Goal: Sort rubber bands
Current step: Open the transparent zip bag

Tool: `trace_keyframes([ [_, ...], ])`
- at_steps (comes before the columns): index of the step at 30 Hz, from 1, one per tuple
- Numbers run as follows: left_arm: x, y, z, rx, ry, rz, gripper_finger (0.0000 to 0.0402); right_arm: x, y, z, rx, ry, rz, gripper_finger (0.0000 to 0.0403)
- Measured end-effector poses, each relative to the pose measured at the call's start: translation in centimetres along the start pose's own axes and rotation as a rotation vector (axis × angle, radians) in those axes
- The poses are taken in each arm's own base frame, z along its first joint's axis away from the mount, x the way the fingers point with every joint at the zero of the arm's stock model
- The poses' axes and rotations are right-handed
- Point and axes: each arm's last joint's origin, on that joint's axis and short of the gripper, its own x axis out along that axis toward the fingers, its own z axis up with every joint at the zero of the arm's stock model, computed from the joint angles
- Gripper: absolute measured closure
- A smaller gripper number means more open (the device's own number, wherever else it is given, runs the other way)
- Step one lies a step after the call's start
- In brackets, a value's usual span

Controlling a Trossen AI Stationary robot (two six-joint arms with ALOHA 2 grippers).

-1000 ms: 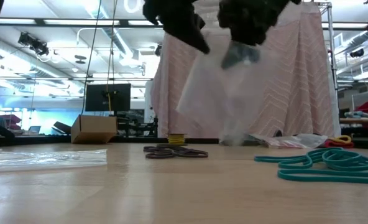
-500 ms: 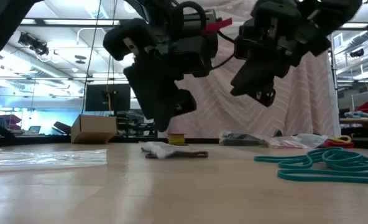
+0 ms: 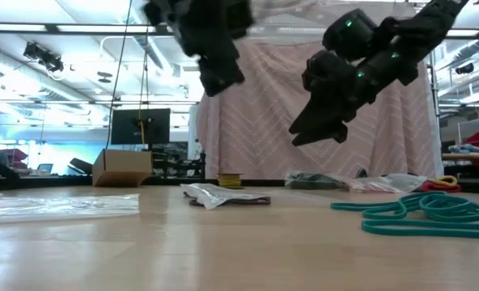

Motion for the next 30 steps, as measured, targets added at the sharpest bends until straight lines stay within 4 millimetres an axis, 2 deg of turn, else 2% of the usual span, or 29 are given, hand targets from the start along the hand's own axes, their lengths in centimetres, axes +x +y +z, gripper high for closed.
trace_keyframes([
  [3, -1.9, -0.6, -2.1, -0.095, -0.201, 0.067, 0.0234, -0.3, -1.4, 0.9, 0.009, -0.004, 0.015, 0.0233],
  [6, -3.8, -0.8, -3.9, -0.186, -0.360, 0.147, 0.0234, -0.5, -2.3, 1.0, 0.015, 0.012, 0.010, 0.0237],
  [10, -5.1, -1.2, -5.4, -0.249, -0.481, 0.147, 0.0234, 0.2, -3.2, 0.6, 0.038, 0.054, 0.051, 0.0238],
  [14, -5.4, -1.2, -5.5, -0.263, -0.518, 0.153, 0.0234, 2.5, -3.7, -0.5, 0.066, 0.150, 0.091, 0.0238],
  [22, -5.5, -1.3, -5.3, -0.254, -0.536, 0.139, 0.0234, 6.9, -4.3, -0.4, 0.079, 0.225, 0.085, 0.0238],
  [27, -5.4, -1.3, -5.4, -0.255, -0.524, 0.134, 0.0234, 8.6, -4.6, -0.6, 0.174, 0.270, 0.174, 0.0241],
  [30, -5.4, -1.3, -5.4, -0.255, -0.521, 0.136, 0.0234, 9.0, -4.5, -0.8, 0.221, 0.281, 0.199, 0.0262],
])
